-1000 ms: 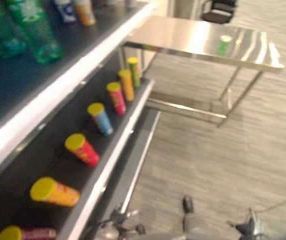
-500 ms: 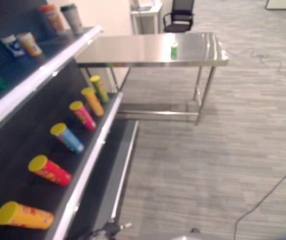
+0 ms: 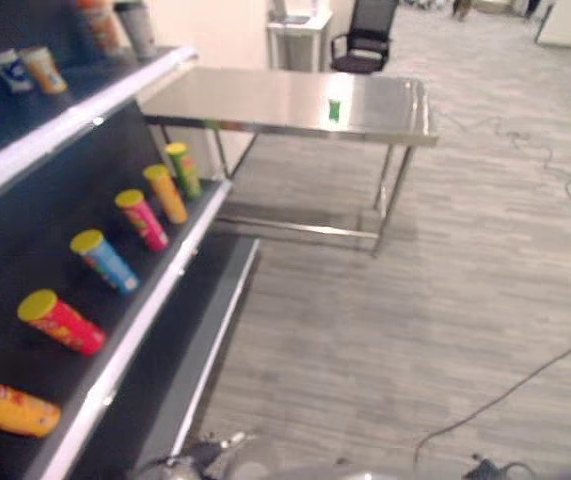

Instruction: Put the goods on the table back onto the shelves and tidy them up.

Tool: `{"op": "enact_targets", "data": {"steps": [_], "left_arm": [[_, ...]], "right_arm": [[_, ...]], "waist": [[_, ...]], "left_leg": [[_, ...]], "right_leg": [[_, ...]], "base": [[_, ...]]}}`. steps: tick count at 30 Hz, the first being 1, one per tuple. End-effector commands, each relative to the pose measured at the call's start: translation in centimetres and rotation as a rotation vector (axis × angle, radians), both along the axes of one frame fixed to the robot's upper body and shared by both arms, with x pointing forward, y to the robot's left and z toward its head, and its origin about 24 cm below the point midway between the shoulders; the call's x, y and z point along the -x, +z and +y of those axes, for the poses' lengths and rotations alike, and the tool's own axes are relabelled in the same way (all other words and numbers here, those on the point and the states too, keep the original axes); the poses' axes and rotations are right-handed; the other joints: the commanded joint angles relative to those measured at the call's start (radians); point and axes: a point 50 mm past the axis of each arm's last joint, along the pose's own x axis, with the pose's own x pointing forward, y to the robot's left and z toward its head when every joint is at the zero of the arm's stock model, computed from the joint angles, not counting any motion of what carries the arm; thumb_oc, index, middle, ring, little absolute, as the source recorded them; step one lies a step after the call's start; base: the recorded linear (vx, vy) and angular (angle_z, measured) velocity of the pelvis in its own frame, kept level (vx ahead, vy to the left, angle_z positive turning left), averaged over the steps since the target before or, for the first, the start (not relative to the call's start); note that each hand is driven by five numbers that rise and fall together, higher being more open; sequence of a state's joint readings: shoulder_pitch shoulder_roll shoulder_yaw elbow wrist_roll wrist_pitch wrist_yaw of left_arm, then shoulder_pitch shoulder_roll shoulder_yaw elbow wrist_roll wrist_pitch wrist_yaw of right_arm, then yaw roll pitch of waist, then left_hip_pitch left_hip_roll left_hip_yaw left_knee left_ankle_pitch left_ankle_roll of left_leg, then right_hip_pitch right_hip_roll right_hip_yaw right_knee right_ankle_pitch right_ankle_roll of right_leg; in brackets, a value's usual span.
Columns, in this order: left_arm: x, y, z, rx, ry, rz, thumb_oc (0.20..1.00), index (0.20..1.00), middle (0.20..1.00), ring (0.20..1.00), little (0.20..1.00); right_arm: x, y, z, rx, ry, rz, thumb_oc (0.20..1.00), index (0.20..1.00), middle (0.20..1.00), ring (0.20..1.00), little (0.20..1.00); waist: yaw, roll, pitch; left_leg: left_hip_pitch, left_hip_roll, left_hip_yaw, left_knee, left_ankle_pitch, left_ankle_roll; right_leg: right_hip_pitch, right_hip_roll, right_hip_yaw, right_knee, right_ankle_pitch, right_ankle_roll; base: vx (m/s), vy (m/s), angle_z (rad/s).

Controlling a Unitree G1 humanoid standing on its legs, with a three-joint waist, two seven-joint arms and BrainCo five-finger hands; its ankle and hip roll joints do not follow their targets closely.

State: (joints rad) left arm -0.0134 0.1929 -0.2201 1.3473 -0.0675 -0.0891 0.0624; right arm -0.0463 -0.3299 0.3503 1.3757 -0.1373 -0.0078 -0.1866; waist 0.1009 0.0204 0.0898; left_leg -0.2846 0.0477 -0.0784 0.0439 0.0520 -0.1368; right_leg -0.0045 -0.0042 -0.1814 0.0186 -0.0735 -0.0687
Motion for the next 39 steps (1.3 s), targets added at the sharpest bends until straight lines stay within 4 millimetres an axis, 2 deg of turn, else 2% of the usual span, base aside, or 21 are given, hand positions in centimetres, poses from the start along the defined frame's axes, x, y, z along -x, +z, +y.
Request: {"op": "enact_targets", "data": {"steps": [1, 4, 7, 8, 9, 12, 13, 14, 15, 16, 17, 18, 20, 21, 22, 23, 27, 30, 32, 34, 39], "left_arm": [[-0.6, 0.1, 0.2, 0.020, 0.091, -0.027, 1.000, 1.000, 1.000, 1.000, 1.000], [1.7, -0.3, 0.3, 0.020, 0.130, 0.040, 1.000, 1.000, 1.000, 1.000, 1.000], [5.7, -0.5, 0.8, 0.017, 0.254, 0.149, 1.000, 1.000, 1.000, 1.000, 1.000], [5.7, -0.6, 0.8, 0.017, 0.254, 0.149, 1.000, 1.000, 1.000, 1.000, 1.000], [7.2, -0.5, 1.1, 0.005, 0.291, 0.193, 1.000, 1.000, 1.000, 1.000, 1.000], [7.5, -0.4, 1.5, -0.018, 0.200, 0.223, 1.000, 1.000, 1.000, 1.000, 1.000], [6.4, -0.4, 1.8, -0.040, 0.129, 0.206, 1.000, 1.000, 1.000, 1.000, 1.000], [5.2, -0.3, 2.1, -0.049, 0.098, 0.179, 1.000, 1.000, 1.000, 1.000, 1.000], [4.3, -0.2, 2.3, -0.057, 0.071, 0.156, 1.000, 1.000, 1.000, 1.000, 1.000], [2.3, 0.0, 2.2, -0.071, 0.002, 0.111, 1.000, 1.000, 1.000, 1.000, 1.000], [1.3, 0.1, 2.0, -0.074, -0.034, 0.082, 1.000, 1.000, 1.000, 1.000, 1.000], [1.3, 0.1, 2.0, -0.074, -0.033, 0.082, 1.000, 1.000, 1.000, 1.000, 1.000], [-1.0, 0.4, 1.1, -0.074, -0.140, 0.017, 1.000, 1.000, 1.000, 1.000, 1.000], [-1.1, 0.4, 1.1, -0.074, -0.140, 0.016, 1.000, 1.000, 1.000, 1.000, 1.000], [-1.2, 0.2, 0.2, -0.073, -0.262, 0.035, 1.000, 1.000, 1.000, 1.000, 1.000], [-1.2, 0.1, -0.2, -0.078, -0.335, 0.047, 1.000, 1.000, 1.000, 1.000, 1.000], [-0.9, 0.0, -0.5, -0.094, -0.459, 0.079, 1.000, 1.000, 1.000, 1.000, 1.000], [-0.6, 0.0, -0.2, -0.099, -0.420, 0.088, 1.000, 1.000, 1.000, 1.000, 1.000], [0.1, -0.1, 0.0, -0.090, -0.372, 0.107, 1.000, 1.000, 1.000, 1.000, 1.000], [0.0, -0.1, -0.2, -0.096, -0.396, 0.098, 1.000, 1.000, 1.000, 1.000, 1.000], [-1.5, 0.2, -0.5, -0.127, -0.465, 0.042, 1.000, 1.000, 1.000, 1.000, 1.000]], "right_arm": [[-1.0, -0.2, 1.1, -0.030, 0.030, -0.027, 1.000, 1.000, 1.000, 1.000, 1.000], [-1.5, -0.4, 2.4, -0.045, 0.126, -0.011, 1.000, 1.000, 1.000, 1.000, 1.000], [-0.3, -0.9, 3.2, -0.075, 0.139, 0.039, 1.000, 1.000, 1.000, 1.000, 1.000], [-0.3, -0.9, 3.2, -0.075, 0.139, 0.039, 1.000, 1.000, 1.000, 1.000, 1.000], [1.0, -1.1, 3.2, -0.085, 0.079, 0.062, 1.000, 1.000, 1.000, 1.000, 1.000], [2.1, -1.3, 3.1, -0.118, -0.030, 0.070, 1.000, 1.000, 1.000, 1.000, 1.000], [2.0, -1.1, 2.5, -0.094, -0.059, 0.066, 1.000, 1.000, 1.000, 1.000, 1.000], [2.1, -1.1, 2.2, -0.080, -0.051, 0.075, 1.000, 1.000, 1.000, 1.000, 1.000], [1.9, -1.0, 2.2, -0.079, -0.045, 0.070, 1.000, 1.000, 1.000, 1.000, 1.000], [0.8, -0.9, 2.5, -0.084, -0.037, 0.029, 1.000, 1.000, 1.000, 1.000, 1.000], [0.1, -0.9, 2.8, -0.090, -0.037, 0.005, 1.000, 1.000, 1.000, 1.000, 1.000], [0.1, -0.9, 2.8, -0.090, -0.037, 0.004, 1.000, 1.000, 1.000, 1.000, 1.000], [-0.6, -0.8, 3.1, -0.124, -0.109, -0.045, 1.000, 1.000, 1.000, 1.000, 1.000], [-0.7, -0.8, 3.1, -0.124, -0.109, -0.045, 1.000, 1.000, 1.000, 1.000, 1.000], [-1.1, -0.7, 3.2, -0.138, -0.129, -0.057, 1.000, 1.000, 1.000, 1.000, 1.000], [-1.1, -0.7, 3.2, -0.143, -0.128, -0.055, 1.000, 1.000, 1.000, 1.000, 1.000], [-0.3, -0.9, 3.0, -0.142, -0.155, -0.028, 1.000, 1.000, 1.000, 1.000, 1.000], [0.6, -1.0, 2.7, -0.140, -0.186, -0.004, 1.000, 1.000, 1.000, 1.000, 1.000], [0.9, -1.0, 2.5, -0.145, -0.193, 0.004, 1.000, 1.000, 1.000, 1.000, 1.000], [0.6, -0.8, 2.1, -0.115, -0.106, 0.020, 1.000, 1.000, 1.000, 1.000, 1.000], [-0.8, -0.3, 1.4, -0.077, -0.004, -0.004, 1.000, 1.000, 1.000, 1.000, 1.000]], "waist": [[0.074, -0.022, 0.030], [0.121, -0.031, 0.022], [0.164, -0.067, -0.018], [0.165, -0.065, -0.019], [0.169, -0.089, -0.037], [0.156, -0.126, -0.063], [0.154, -0.110, -0.068], [0.145, -0.096, -0.065], [0.130, -0.075, -0.055], [0.069, -0.025, -0.024], [0.039, -0.011, -0.008], [0.037, -0.012, -0.005], [-0.044, -0.010, 0.032], [-0.045, -0.008, 0.032], [-0.082, -0.029, 0.037], [-0.099, -0.035, 0.036], [-0.133, -0.046, 0.044], [-0.133, -0.043, 0.025], [-0.133, -0.023, 0.002], [-0.125, -0.002, -0.009], [-0.114, -0.010, -0.004]], "left_leg": [[-0.084, -0.065, -0.032, -0.055, 0.086, 0.072], [-0.156, -0.069, -0.013, -0.107, 0.128, 0.049], [-0.106, -0.076, -0.045, -0.078, 0.176, 0.076], [-0.109, -0.074, -0.045, -0.077, 0.176, 0.075], [-0.115, -0.094, -0.043, -0.046, 0.166, 0.088], [-0.061, -0.122, -0.002, 0.008, 0.097, 0.133], [-0.007, -0.135, 0.011, 0.024, 0.040, 0.175], [0.025, -0.153, 0.009, 0.035, 0.012, 0.198], [0.068, -0.154, -0.002, 0.031, -0.008, 0.217], [0.142, -0.128, -0.039, 0.012, -0.020, 0.229], [0.181, -0.121, -0.061, 0.003, -0.027, 0.224], [0.184, -0.121, -0.061, 0.002, -0.028, 0.223], [0.294, -0.132, -0.132, -0.047, -0.051, 0.208], [0.294, -0.130, -0.133, -0.048, -0.050, 0.207], [0.384, -0.155, -0.179, -0.093, -0.086, 0.200], [0.417, -0.159, -0.200, -0.108, -0.101, 0.197], [0.498, -0.152, -0.269, -0.104, -0.165, 0.184], [0.510, -0.145, -0.286, -0.097, -0.192, 0.182], [0.530, -0.110, -0.285, -0.085, -0.201, 0.169], [0.499, -0.080, -0.271, 0.046, -0.161, 0.134], [0.406, -0.080, -0.208, 0.291, -0.081, 0.071]], "right_leg": [[0.143, -0.050, 0.094, 0.006, -0.096, 0.090], [0.241, -0.065, 0.154, -0.021, -0.132, 0.107], [0.283, -0.130, 0.184, -0.008, -0.105, 0.153], [0.281, -0.128, 0.185, -0.009, -0.104, 0.152], [0.281, -0.164, 0.183, 0.013, -0.027, 0.179], [0.222, -0.251, 0.202, 0.173, 0.233, 0.223], [0.162, -0.335, 0.125, 0.357, 0.374, 0.216], [0.145, -0.388, 0.072, 0.425, 0.429, 0.208], [0.088, -0.399, 0.064, 0.522, 0.412, 0.188], [-0.071, -0.299, 0.102, 0.640, 0.252, 0.131], [-0.133, -0.227, 0.105, 0.625, 0.161, 0.110], [-0.131, -0.227, 0.104, 0.626, 0.158, 0.109], [-0.223, -0.060, 0.125, 0.435, 0.095, 0.126], [-0.221, -0.058, 0.123, 0.429, 0.099, 0.125], [-0.242, 0.000, 0.143, 0.208, 0.129, 0.156], [-0.255, 0.024, 0.158, 0.127, 0.157, 0.169], [-0.304, 0.050, 0.218, 0.033, 0.231, 0.196], [-0.260, 0.033, 0.225, 0.018, 0.224, 0.170], [-0.260, 0.050, 0.219, 0.063, 0.210, 0.158], [-0.207, 0.047, 0.198, 0.057, 0.181, 0.141], [-0.123, 0.031, 0.181, 0.008, 0.148, 0.117]], "base": [[0.44, 0.053, -0.21], [0.59, 0.170, -0.41], [0.60, 0.262, -0.66], [0.44, 0.219, -0.59], [0.37, 0.190, -0.52], [0.52, 0.330, -0.56], [0.62, 0.583, -0.56], [0.57, 0.619, -0.26], [0.48, 0.504, -0.18], [0.42, 0.326, -0.12], [0.32, 0.185, 0.20], [0.23, -0.007, 0.50], [0.33, -0.042, 0.85], [0.56, -0.049, 1.14], [0.50, -0.031, 1.15], [0.65, -0.035, 1.18], [0.41, -0.062, 0.68], [0.28, -0.069, 0.88], [0.47, -0.090, 0.75], [0.40, -0.081, 0.30], [0.21, -0.051, 0.17]]}}
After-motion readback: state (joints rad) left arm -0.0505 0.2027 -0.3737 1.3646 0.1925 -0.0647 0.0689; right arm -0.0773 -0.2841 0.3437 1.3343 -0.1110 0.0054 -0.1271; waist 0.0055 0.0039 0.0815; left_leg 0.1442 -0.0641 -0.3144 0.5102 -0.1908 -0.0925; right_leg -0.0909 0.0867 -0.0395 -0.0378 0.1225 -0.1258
